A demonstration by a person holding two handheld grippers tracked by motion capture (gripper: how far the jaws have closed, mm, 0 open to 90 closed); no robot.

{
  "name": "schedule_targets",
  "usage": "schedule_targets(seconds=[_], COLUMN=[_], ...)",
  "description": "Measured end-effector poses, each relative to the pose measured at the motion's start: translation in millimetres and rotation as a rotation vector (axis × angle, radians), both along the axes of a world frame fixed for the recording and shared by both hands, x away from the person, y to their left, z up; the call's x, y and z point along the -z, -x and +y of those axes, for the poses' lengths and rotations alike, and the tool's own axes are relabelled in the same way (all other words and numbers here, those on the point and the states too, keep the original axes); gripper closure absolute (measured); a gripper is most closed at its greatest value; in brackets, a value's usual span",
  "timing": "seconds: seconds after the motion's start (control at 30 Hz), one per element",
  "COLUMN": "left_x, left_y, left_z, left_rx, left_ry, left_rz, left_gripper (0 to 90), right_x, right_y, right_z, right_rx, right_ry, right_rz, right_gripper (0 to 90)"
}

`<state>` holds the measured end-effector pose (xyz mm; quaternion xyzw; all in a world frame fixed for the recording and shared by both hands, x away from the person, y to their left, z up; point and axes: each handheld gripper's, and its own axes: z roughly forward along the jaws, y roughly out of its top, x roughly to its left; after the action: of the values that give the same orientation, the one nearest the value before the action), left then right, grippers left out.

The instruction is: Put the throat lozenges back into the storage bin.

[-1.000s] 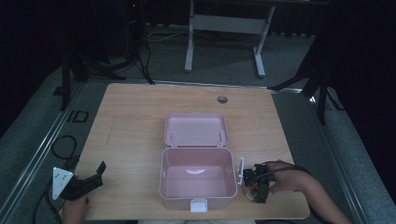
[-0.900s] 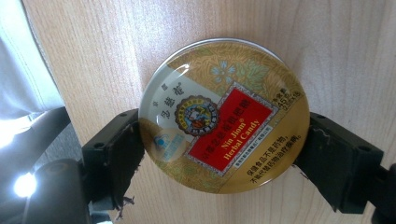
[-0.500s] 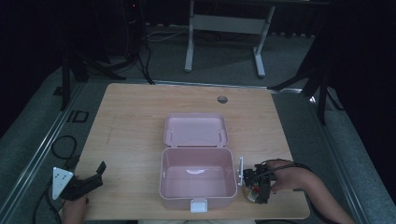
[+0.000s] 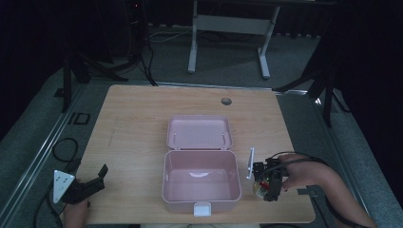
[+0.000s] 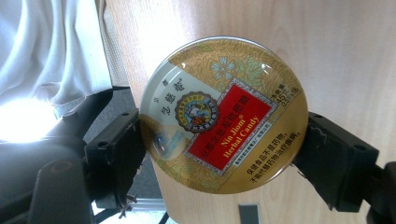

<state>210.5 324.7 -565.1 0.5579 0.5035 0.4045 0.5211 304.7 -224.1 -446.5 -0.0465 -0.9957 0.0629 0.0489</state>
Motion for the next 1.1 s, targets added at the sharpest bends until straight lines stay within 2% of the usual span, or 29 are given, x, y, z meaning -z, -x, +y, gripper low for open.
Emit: schedule_targets(seconds=[0.2, 0.27, 0.37, 0.53, 1.1], left_x=[0.0, 0.0, 0.0, -0.1, 0.0], left_y=[-0.1, -0.1, -0.2, -0.3, -0.4], left_z=[0.0, 0.0, 0.2, 0.1, 0.9], left_rx=[-0.001, 0.000, 0.001, 0.003, 0.008], left_ry=[0.003, 0.003, 0.001, 0.000, 0.008], left_rz=[-0.001, -0.001, -0.001, 0.002, 0.000], left_gripper=[0.3, 0.3, 0.3, 0.3, 0.3], right_x=[-33.2, -37.5, -55.8, -74.5, -88.9], right_y=[-0.1, -0.2, -0.4, -0.1, 7.0], right_z=[4.0, 4.7, 8.4, 16.2, 76.2], right_rx=[0.020, 0.019, 0.013, 0.001, -0.137], right_ry=[-0.036, -0.040, -0.058, -0.081, -0.132], right_rz=[-0.020, -0.027, -0.051, -0.070, -0.051], right_gripper=[19.9, 19.9, 20.0, 20.0, 20.0])
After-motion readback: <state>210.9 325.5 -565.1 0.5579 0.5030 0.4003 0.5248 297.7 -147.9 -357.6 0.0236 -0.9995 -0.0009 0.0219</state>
